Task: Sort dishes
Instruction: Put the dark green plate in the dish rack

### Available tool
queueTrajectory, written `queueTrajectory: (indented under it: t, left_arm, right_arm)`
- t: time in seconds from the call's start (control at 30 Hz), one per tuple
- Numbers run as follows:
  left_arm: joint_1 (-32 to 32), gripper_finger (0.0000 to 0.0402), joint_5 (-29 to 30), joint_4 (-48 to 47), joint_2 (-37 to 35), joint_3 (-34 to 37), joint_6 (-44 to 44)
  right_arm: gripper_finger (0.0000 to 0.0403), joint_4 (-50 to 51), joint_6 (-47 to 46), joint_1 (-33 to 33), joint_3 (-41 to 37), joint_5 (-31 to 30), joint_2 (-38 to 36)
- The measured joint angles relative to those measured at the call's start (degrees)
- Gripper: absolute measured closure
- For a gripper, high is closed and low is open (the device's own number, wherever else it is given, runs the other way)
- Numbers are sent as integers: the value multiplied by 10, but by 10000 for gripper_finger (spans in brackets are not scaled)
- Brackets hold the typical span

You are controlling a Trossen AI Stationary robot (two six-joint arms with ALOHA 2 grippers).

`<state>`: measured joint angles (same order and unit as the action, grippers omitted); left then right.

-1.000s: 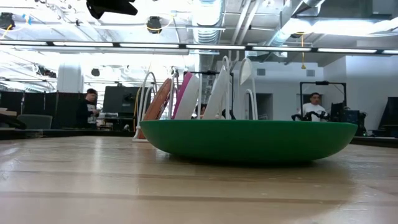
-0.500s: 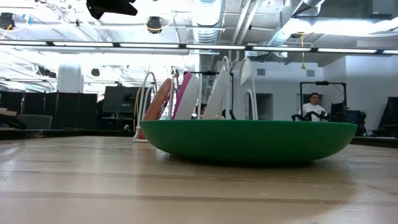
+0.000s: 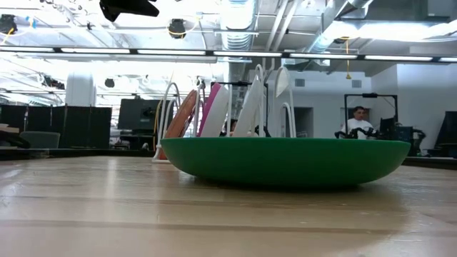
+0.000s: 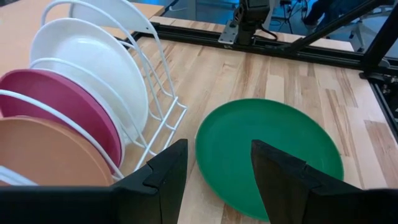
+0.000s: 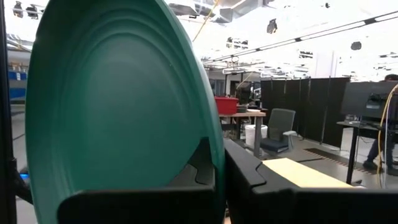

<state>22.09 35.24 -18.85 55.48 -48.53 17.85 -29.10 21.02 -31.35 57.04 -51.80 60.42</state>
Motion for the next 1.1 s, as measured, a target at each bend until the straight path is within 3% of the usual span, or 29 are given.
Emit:
queueTrajectory:
  t: [0.5, 1.1]
  left_arm:
    - [0, 230, 0, -1, 0, 0, -8]
    - [0, 230, 0, -1, 0, 0, -7]
  right_arm:
    - [391, 2, 18, 0, 0, -1, 0]
    - [391, 16, 64, -2, 0, -203, 0]
